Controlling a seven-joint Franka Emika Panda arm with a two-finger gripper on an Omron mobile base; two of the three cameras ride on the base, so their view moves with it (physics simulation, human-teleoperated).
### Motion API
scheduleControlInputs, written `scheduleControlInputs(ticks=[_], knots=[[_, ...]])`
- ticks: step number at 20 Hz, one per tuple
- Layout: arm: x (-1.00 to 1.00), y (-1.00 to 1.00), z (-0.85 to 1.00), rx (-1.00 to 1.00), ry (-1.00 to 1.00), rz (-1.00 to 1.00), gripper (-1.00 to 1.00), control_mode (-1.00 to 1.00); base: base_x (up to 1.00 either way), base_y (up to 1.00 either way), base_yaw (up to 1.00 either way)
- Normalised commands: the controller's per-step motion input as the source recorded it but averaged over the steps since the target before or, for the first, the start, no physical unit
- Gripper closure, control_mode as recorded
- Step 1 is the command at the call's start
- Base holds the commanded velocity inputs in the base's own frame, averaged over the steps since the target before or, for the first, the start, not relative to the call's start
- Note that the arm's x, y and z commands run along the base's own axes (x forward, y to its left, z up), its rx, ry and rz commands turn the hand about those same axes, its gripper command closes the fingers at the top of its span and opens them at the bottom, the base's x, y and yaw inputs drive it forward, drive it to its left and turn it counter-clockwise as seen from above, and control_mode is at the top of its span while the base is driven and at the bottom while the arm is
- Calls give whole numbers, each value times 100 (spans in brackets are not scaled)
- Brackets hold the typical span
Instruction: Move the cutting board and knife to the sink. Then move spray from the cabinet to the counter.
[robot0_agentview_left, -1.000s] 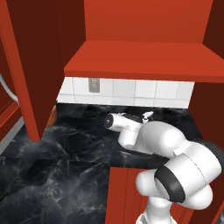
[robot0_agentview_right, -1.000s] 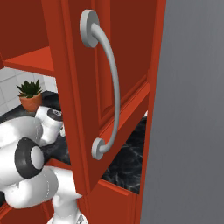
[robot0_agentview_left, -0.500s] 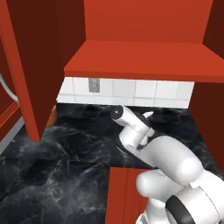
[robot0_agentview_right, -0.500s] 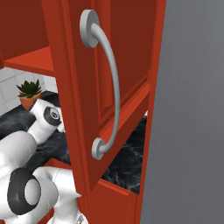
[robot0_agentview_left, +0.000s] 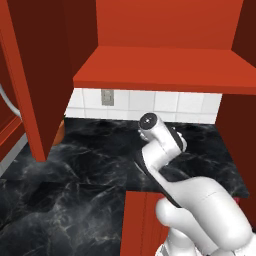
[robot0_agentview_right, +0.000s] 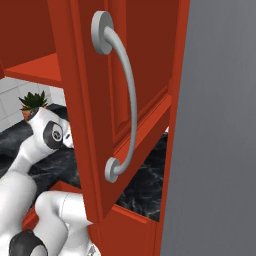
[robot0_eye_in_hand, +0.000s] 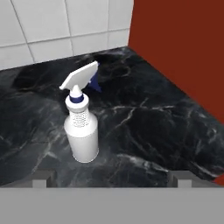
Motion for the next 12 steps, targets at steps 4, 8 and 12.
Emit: scheduleControlInputs(ticks=[4,8,12], knots=[[-53,0,24,0,2,17,-100,-100,0,0,0],[-55,0,25,0,0,15,-100,-100,0,0,0],[-51,0,28,0,0,16,-100,-100,0,0,0]])
